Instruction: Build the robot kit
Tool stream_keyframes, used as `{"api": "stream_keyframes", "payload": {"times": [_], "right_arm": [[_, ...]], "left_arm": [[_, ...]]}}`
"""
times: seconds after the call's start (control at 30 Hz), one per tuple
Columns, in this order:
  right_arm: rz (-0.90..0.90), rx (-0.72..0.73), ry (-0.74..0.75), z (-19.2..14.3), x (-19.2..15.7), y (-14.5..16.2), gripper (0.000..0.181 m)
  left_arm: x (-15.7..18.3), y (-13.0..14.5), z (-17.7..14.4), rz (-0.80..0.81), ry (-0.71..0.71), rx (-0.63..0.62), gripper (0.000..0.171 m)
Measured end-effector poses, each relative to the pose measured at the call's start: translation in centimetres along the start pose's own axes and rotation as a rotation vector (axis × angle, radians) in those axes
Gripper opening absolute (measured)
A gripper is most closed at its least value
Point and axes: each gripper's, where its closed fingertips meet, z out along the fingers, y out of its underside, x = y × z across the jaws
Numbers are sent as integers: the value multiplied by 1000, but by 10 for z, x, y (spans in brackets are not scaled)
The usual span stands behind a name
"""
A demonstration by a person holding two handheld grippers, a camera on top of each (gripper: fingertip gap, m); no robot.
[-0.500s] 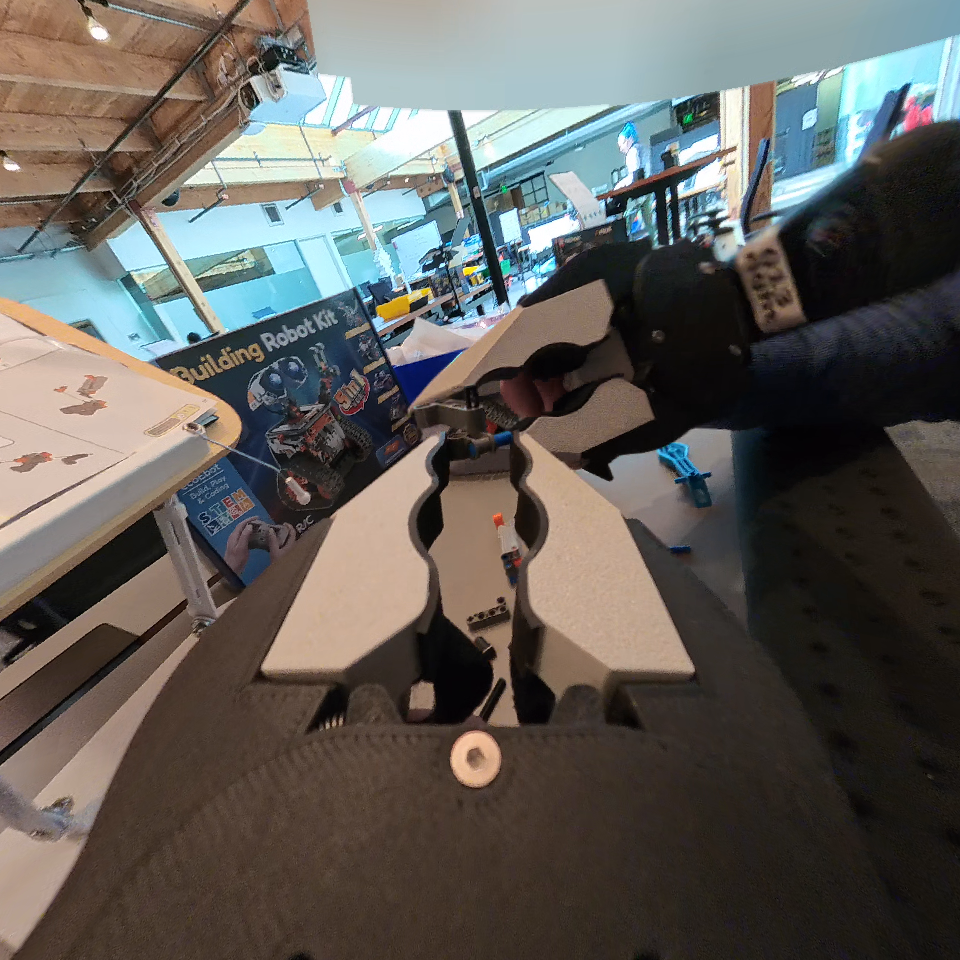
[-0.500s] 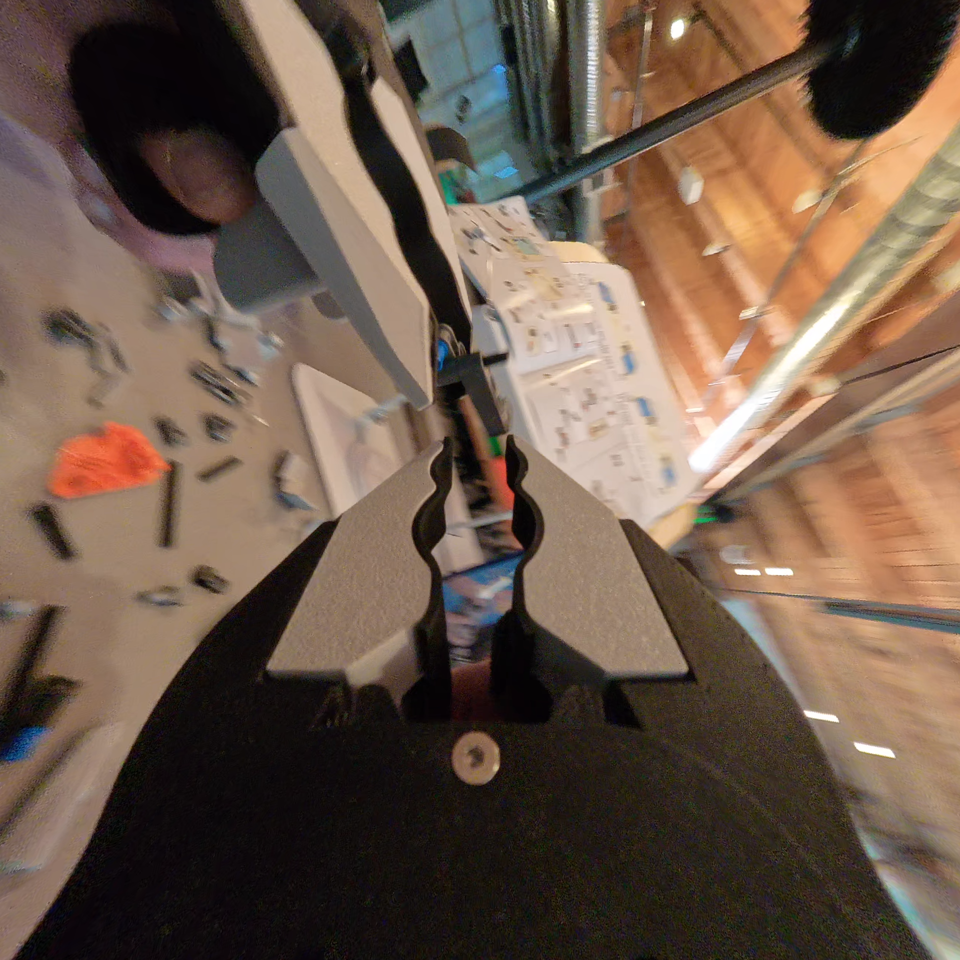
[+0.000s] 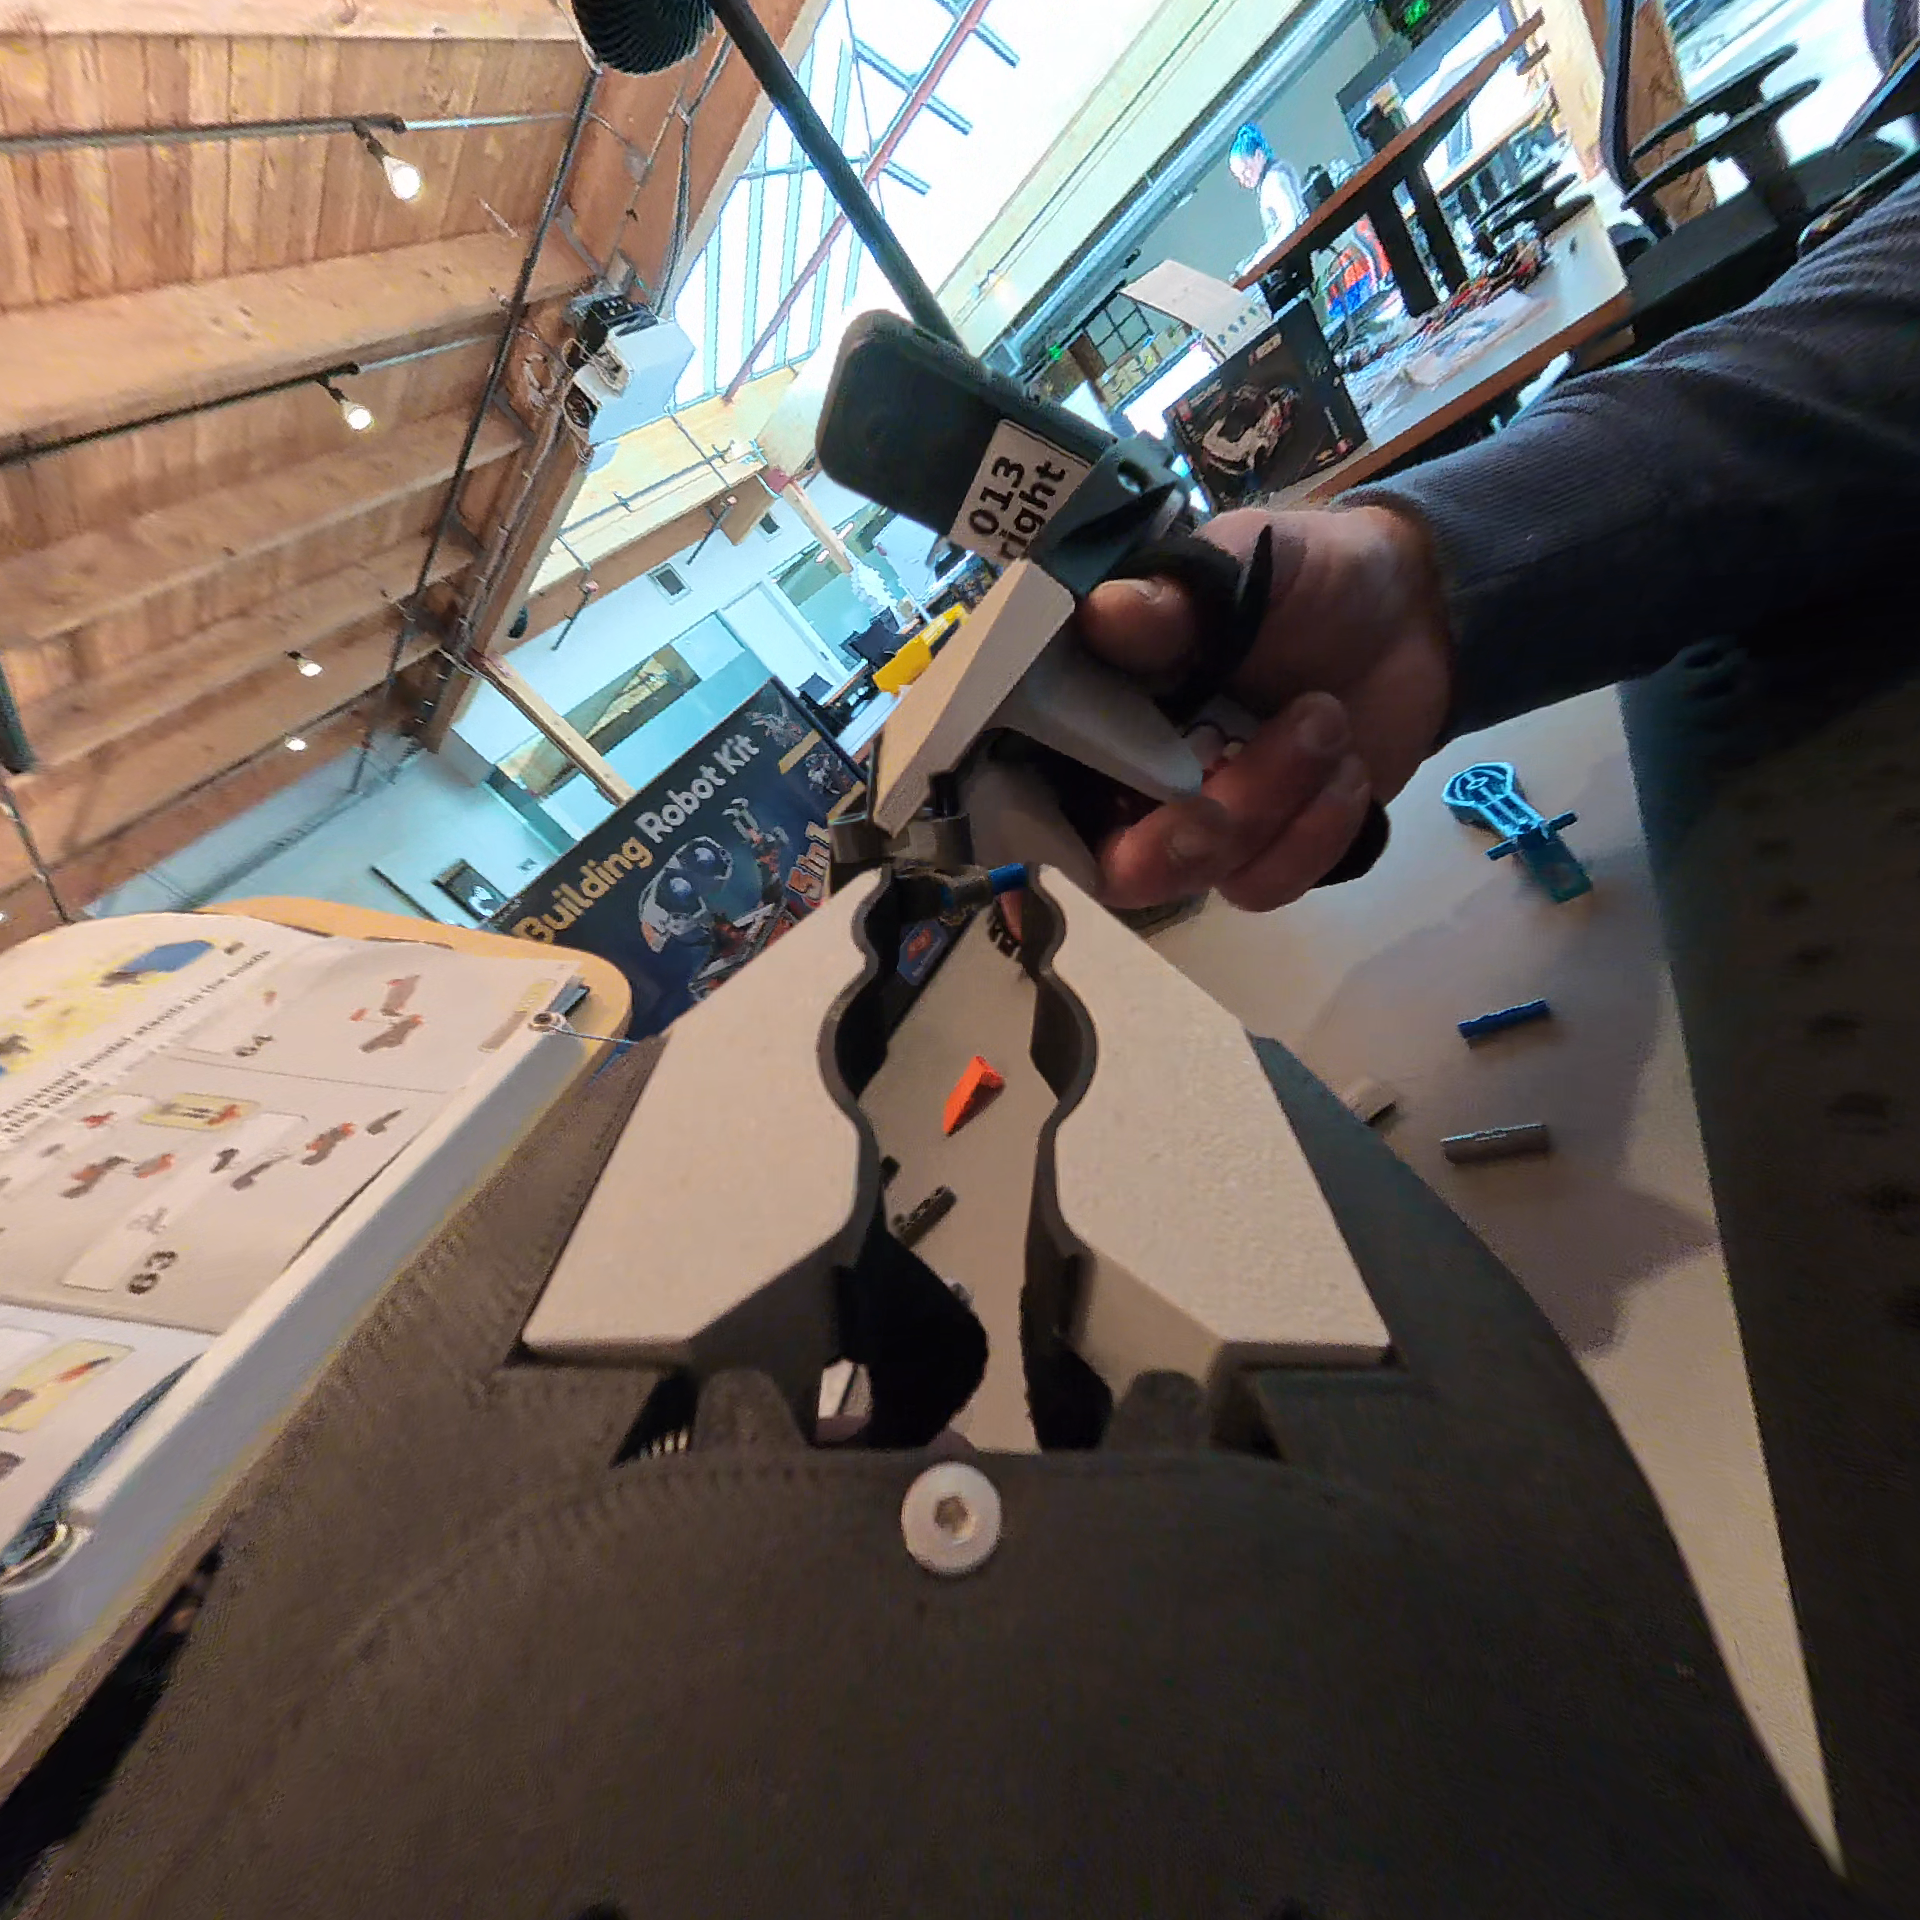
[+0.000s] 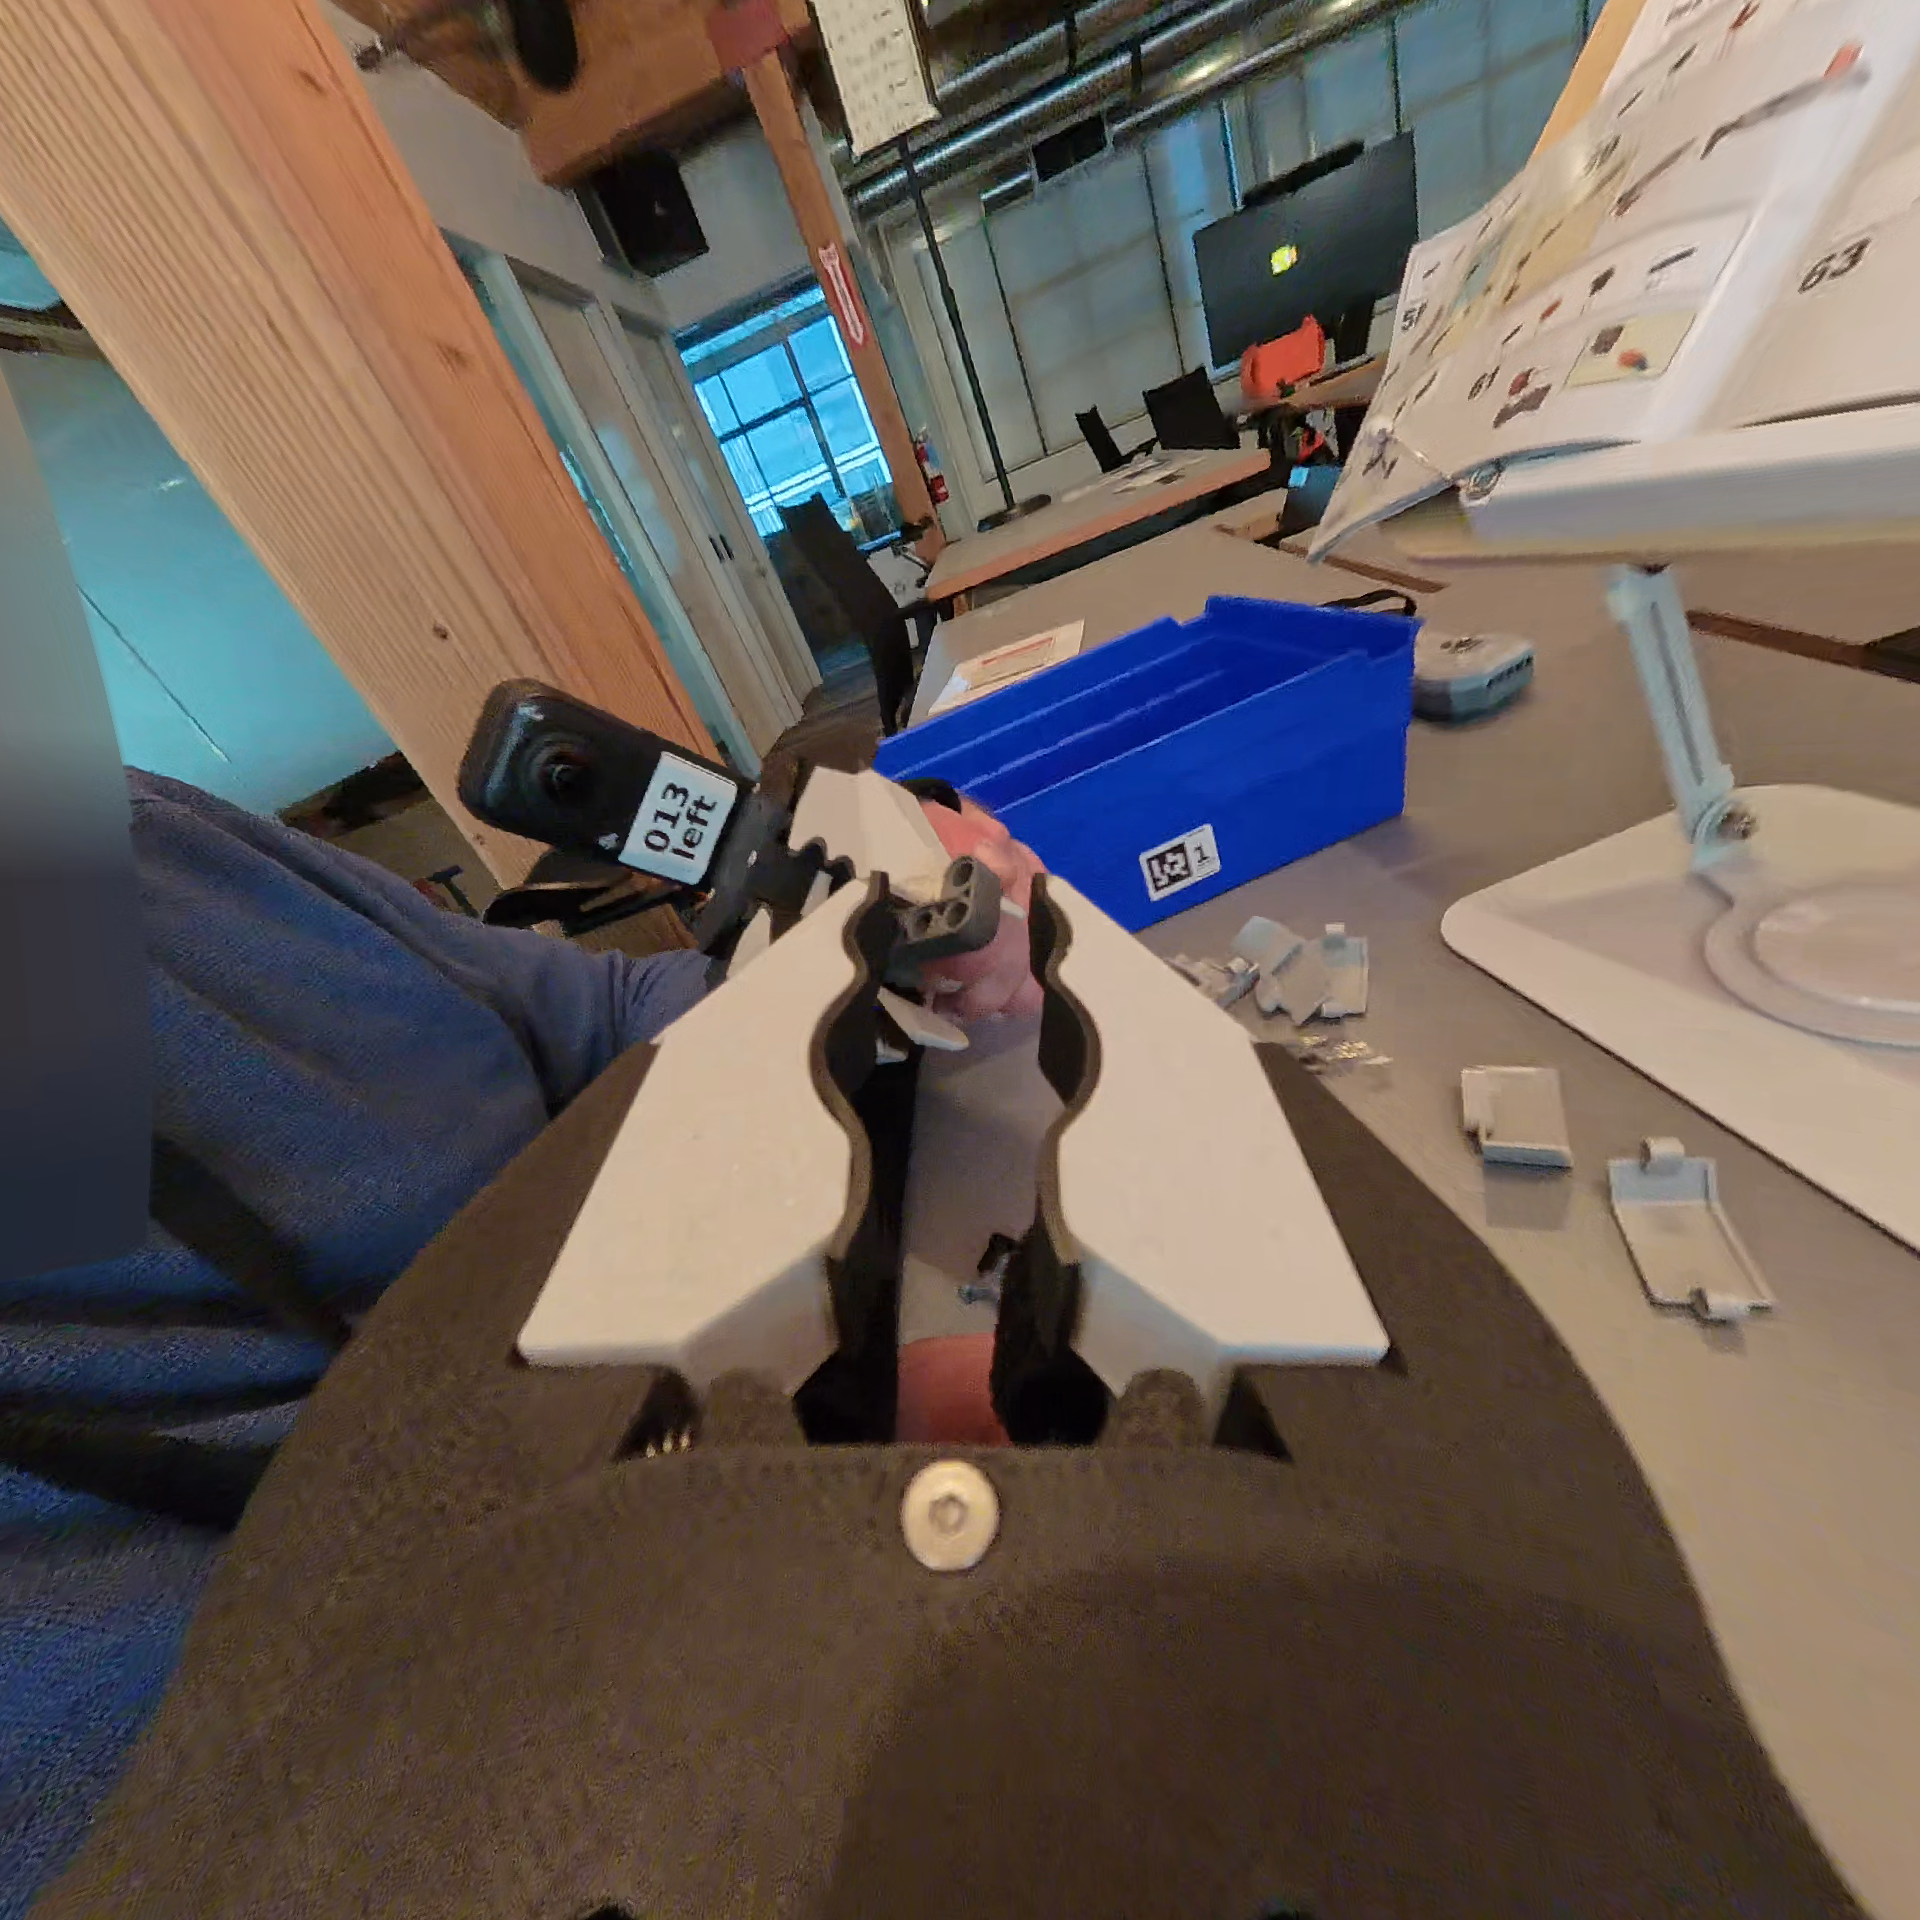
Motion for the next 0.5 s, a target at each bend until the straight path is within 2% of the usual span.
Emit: {"api": "stream_keyframes", "payload": {"times": [0.07, 0.2, 0.37, 0.5], "right_arm": [[6, 21, -15, -1, -3, -3, 15], [-76, 51, 47, -2, -3, -10, 9], [-326, 104, 279, -7, 7, -24, 6], [-564, 75, 463, -7, 12, -25, 6]], "left_arm": [[-1, 1, 0, 25, -16, -6, 20], [-8, 10, 3, 20, -54, -57, 21], [-22, 19, 4, -10, -128, -110, 28], [-25, 15, 6, 84, -197, -140, 27]]}}
